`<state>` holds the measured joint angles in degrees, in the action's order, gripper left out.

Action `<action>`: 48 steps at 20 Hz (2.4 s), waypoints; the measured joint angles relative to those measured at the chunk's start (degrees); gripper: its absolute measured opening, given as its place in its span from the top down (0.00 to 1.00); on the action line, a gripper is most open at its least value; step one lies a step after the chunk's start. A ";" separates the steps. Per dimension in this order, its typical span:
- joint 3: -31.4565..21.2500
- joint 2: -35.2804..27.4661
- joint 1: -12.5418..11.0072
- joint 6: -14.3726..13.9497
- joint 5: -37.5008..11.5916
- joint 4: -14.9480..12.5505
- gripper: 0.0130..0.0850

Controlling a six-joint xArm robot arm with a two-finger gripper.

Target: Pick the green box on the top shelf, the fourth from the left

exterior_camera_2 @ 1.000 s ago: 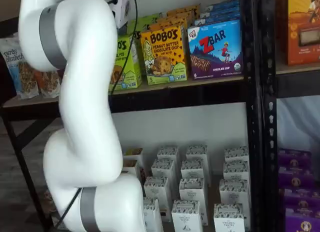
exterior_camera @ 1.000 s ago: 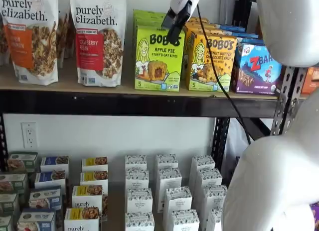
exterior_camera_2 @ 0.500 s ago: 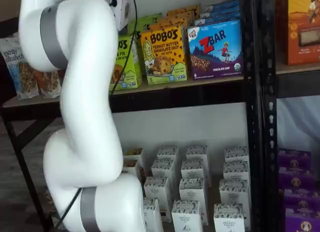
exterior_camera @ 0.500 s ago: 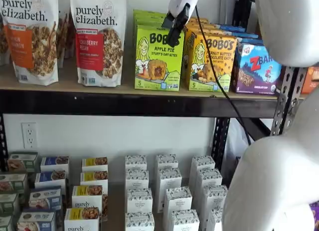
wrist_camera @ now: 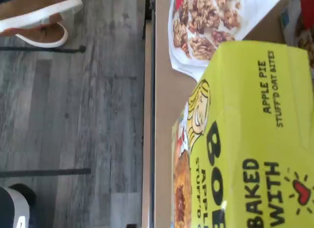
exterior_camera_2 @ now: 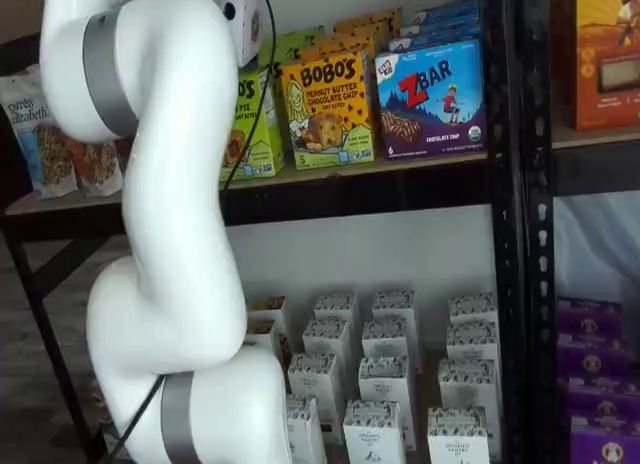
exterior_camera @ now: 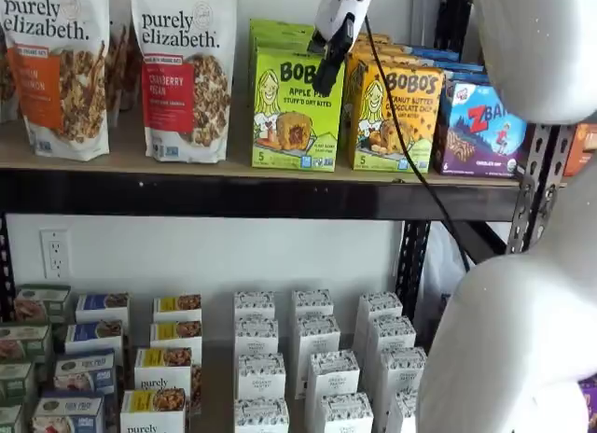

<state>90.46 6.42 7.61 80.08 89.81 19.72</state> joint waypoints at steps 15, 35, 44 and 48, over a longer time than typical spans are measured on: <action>-0.69 0.17 -0.25 0.32 -0.62 1.16 0.28; -1.15 0.66 -0.06 0.13 -1.35 1.07 0.50; -1.21 0.75 -0.03 0.11 -1.28 0.95 0.50; -1.33 0.85 -0.04 0.11 -1.41 1.09 0.67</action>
<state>89.12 7.27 7.57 80.18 88.40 20.81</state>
